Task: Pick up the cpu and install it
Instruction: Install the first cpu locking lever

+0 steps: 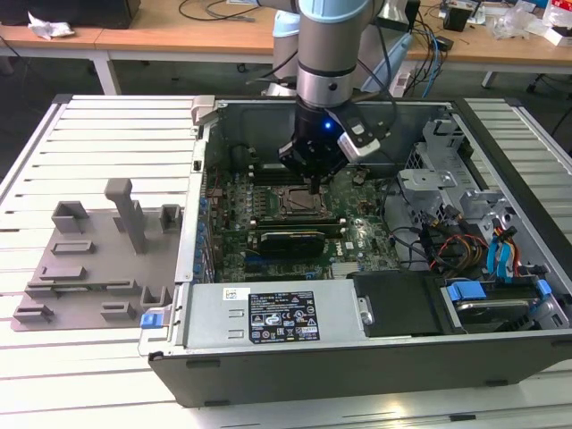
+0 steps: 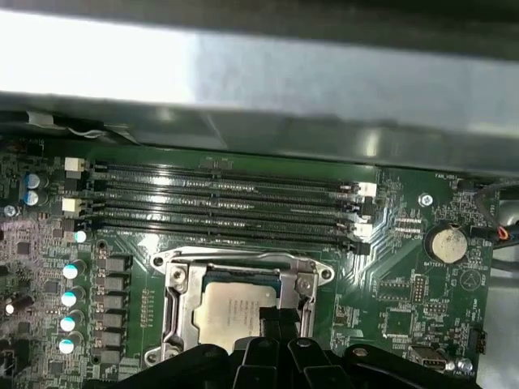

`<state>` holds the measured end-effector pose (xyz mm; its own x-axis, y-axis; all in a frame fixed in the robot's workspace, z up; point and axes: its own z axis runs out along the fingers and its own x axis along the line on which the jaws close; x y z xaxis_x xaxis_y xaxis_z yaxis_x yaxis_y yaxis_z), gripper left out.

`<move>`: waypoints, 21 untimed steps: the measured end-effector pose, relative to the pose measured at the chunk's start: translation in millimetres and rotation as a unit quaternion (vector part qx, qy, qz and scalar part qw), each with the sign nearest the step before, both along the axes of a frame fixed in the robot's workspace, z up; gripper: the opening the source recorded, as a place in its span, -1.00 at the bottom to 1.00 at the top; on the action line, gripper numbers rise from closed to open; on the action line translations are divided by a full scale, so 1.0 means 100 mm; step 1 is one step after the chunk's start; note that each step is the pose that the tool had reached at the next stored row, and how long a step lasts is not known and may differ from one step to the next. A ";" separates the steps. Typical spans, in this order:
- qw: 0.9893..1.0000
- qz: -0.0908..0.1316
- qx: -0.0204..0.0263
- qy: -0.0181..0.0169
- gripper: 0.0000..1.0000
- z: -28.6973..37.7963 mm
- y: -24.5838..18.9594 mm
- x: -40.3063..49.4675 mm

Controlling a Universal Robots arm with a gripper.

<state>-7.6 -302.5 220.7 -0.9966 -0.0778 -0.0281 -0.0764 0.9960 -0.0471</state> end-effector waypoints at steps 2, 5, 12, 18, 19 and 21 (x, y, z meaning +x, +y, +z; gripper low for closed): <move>1.000 0.000 0.000 0.000 -0.79 0.003 -0.012 0.000; 1.000 0.000 0.000 0.000 -0.79 0.006 -0.034 0.000; 1.000 0.000 0.000 0.000 -0.79 0.088 -0.063 0.000; 1.000 0.000 0.000 0.000 -0.79 0.236 -0.068 0.000; 1.000 0.000 0.000 0.000 -0.79 0.257 -0.068 0.000; 1.000 0.000 0.000 0.000 -0.79 0.292 -0.068 0.000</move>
